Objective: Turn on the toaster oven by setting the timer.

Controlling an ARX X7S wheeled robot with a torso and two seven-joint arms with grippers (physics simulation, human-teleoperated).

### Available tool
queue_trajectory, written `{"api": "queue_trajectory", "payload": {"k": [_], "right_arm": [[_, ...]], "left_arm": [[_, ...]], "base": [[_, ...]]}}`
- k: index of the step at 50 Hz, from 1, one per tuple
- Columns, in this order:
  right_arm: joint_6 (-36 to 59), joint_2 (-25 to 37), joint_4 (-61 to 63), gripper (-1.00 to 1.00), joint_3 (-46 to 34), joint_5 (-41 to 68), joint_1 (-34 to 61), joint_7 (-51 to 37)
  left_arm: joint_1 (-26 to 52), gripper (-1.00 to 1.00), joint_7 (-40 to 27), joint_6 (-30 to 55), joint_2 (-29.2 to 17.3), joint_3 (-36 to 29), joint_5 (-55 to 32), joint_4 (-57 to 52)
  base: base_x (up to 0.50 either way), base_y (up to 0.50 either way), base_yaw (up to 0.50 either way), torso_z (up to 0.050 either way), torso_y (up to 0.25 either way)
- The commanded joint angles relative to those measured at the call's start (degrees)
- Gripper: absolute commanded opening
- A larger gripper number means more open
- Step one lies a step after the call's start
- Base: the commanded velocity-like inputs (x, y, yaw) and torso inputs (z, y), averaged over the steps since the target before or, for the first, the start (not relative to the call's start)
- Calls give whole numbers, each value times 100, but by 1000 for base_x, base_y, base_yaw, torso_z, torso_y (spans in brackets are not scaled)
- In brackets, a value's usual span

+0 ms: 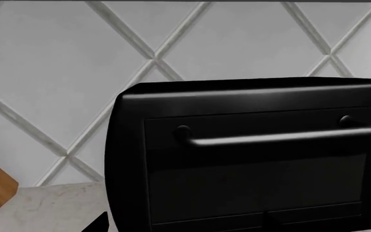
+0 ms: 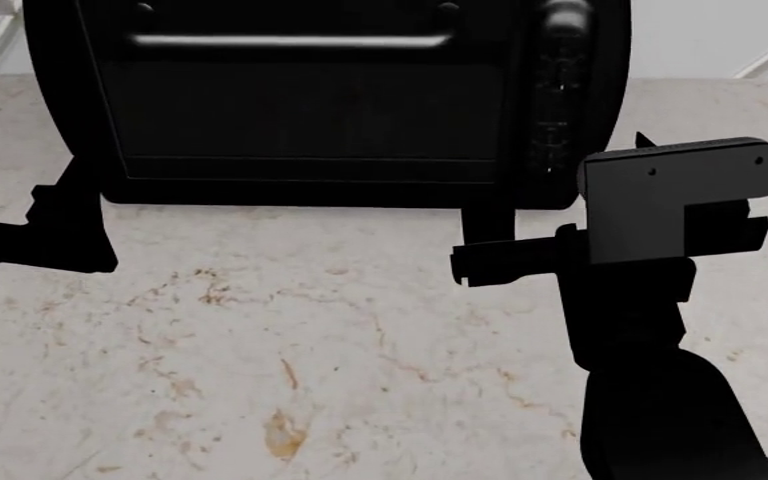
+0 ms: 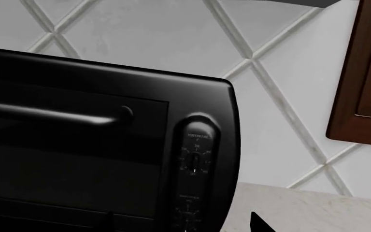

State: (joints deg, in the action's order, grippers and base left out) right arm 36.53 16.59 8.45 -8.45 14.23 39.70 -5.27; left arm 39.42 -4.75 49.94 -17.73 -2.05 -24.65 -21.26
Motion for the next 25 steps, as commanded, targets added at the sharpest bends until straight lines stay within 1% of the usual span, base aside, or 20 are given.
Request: {"api": "queue_trajectory", "payload": {"k": [1,9,21,25], "right_arm": [[-8,21,20,100,3,30,-18,-17],[-29,19,-7,100,-22,8,-27,-62],[166,38,123,100,-104,-142,-47,-311],[136,5,-141,100,-169,-304,-49,-478]], "left_arm": [[19,100,-29,29,-12,-3,-39,-39],[30,100,-53,50,-26,-1,-62,-61],[22,100,-61,13,-42,-3,-81,-33],[17,100,-79,32,-50,14,-102,-64]], "base": [[355,0,0,0,0],[357,0,0,0,2],[0,0,0,0,0],[0,0,0,0,0]]}}
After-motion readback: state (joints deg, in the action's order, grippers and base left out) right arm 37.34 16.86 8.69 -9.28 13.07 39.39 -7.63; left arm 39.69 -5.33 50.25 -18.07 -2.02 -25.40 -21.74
